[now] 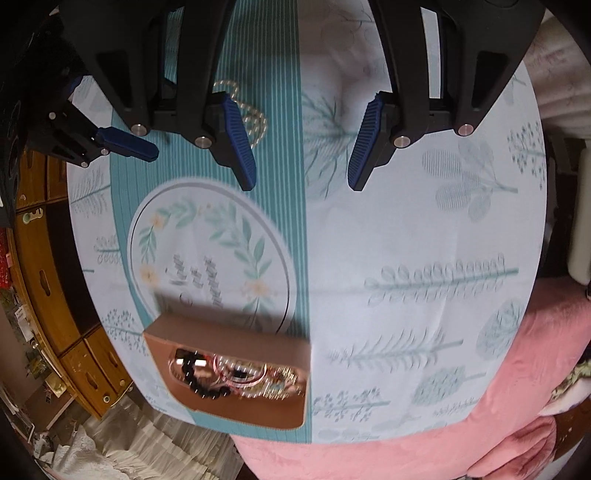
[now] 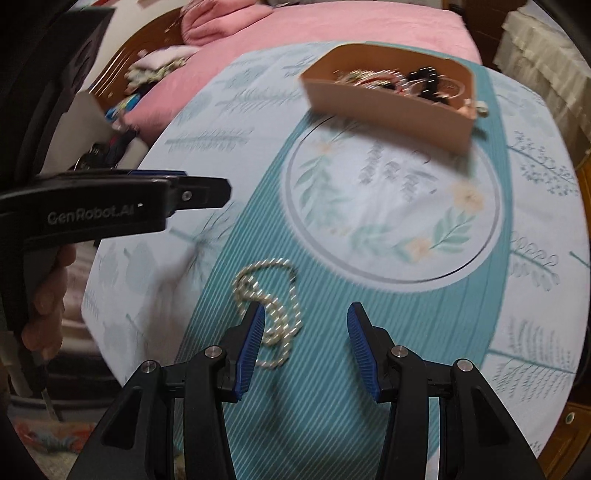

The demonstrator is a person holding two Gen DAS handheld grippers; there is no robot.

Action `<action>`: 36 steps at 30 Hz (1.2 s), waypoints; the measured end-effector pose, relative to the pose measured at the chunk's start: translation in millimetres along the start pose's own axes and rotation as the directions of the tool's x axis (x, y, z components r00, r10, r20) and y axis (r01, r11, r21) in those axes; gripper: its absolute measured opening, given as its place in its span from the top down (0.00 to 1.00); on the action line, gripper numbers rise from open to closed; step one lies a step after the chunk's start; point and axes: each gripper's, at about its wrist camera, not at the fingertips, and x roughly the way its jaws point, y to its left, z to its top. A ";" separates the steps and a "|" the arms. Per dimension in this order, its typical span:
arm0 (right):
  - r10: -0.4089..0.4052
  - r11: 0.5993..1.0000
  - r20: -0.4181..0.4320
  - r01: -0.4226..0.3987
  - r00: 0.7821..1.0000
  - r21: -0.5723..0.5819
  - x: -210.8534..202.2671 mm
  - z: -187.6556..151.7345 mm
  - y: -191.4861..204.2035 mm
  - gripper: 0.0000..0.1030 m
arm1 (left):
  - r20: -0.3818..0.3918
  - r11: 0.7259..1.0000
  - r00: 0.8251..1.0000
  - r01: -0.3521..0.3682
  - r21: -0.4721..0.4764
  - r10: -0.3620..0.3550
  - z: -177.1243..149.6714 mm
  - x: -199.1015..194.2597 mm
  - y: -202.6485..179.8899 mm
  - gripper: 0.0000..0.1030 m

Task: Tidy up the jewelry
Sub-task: 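Move right gripper to the long pearl necklace and grasp it, then lift the pearl necklace into the pink tray and open the right gripper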

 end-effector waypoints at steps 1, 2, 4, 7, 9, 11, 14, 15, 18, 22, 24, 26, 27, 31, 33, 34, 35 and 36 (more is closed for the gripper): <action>0.002 1.000 -0.007 -0.002 1.000 -0.014 2.3 -2.9 4.8 0.54 | -0.006 1.000 1.000 -0.001 -0.006 0.001 -4.5 1.1 1.3 0.53; 0.003 1.000 -0.011 -0.003 1.000 -0.024 4.1 -4.9 7.8 0.54 | -0.011 1.000 1.000 -0.001 -0.010 0.001 -7.9 2.0 2.2 0.53; 0.003 0.999 -0.019 -0.004 1.000 -0.048 8.7 -9.4 14.7 0.54 | -0.016 1.000 1.000 -0.003 -0.020 0.003 -13.8 3.4 3.8 0.53; 0.003 0.997 -0.033 -0.005 0.999 -0.074 14.3 -12.5 20.9 0.54 | -0.017 0.999 1.000 0.000 -0.039 0.000 -19.9 3.8 6.7 0.53; -0.004 0.996 -0.041 0.001 0.999 -0.089 17.7 -14.0 24.3 0.54 | -0.014 0.999 1.000 -0.001 -0.054 0.001 -22.4 2.8 9.1 0.53; -0.014 0.994 -0.048 0.009 0.999 -0.106 21.4 -16.0 28.4 0.54 | -0.015 0.998 1.000 -0.005 -0.070 0.003 -25.8 2.4 13.8 0.53; -0.018 0.992 -0.051 0.012 0.999 -0.122 26.7 -15.5 33.6 0.54 | -0.020 0.995 1.000 -0.010 -0.099 0.008 -31.0 2.1 22.4 0.53; -0.020 0.991 -0.050 0.013 0.999 -0.130 28.2 -15.9 36.0 0.54 | -0.023 0.994 1.000 -0.013 -0.107 0.010 -33.3 2.0 25.5 0.53; -0.030 0.990 -0.045 0.024 0.999 -0.142 31.2 -15.8 39.4 0.54 | -0.028 0.993 0.999 -0.028 -0.116 0.025 -40.5 1.6 33.9 0.53; -0.039 0.989 -0.034 0.033 0.999 -0.146 32.9 -12.8 42.4 0.54 | -0.037 0.990 0.998 -0.050 -0.129 0.046 -51.0 0.9 43.9 0.53; -0.049 0.987 -0.028 0.044 0.998 -0.152 33.8 -11.2 43.3 0.54 | -0.044 0.988 0.998 -0.048 -0.145 0.042 -54.9 1.3 48.4 0.53; -0.075 0.983 -0.019 0.071 0.997 -0.172 36.5 -9.8 47.9 0.54 | -0.051 0.986 0.998 -0.048 -0.158 0.040 -59.0 2.4 51.6 0.53; -0.094 0.978 -0.013 0.090 0.995 -0.187 37.6 -9.9 50.7 0.54 | -0.053 0.986 0.998 -0.048 -0.161 0.040 -60.0 2.8 52.1 0.53; -0.181 0.943 0.025 0.181 0.983 -0.278 43.0 -14.8 67.5 0.63 | -0.061 0.987 0.998 -0.041 -0.158 0.032 -64.4 4.1 49.3 0.53; -0.165 0.941 0.025 0.165 0.986 -0.294 42.4 -16.9 70.0 0.72 | -0.061 0.988 0.998 -0.038 -0.152 0.028 -65.2 4.2 46.2 0.53; -0.162 0.941 0.024 0.162 0.986 -0.296 42.3 -16.8 70.6 0.75 | -0.061 0.988 0.998 -0.035 -0.149 0.027 -65.4 4.2 45.0 0.53; -0.164 0.940 0.026 0.164 0.986 -0.298 42.2 -16.9 70.8 0.79 | -0.061 0.988 0.998 -0.034 -0.148 0.025 -65.3 4.4 44.6 0.53; -0.162 0.941 0.025 0.161 0.987 -0.297 41.9 -15.7 69.4 0.84 | -0.062 0.989 0.998 -0.032 -0.148 0.023 -65.0 4.6 43.9 0.53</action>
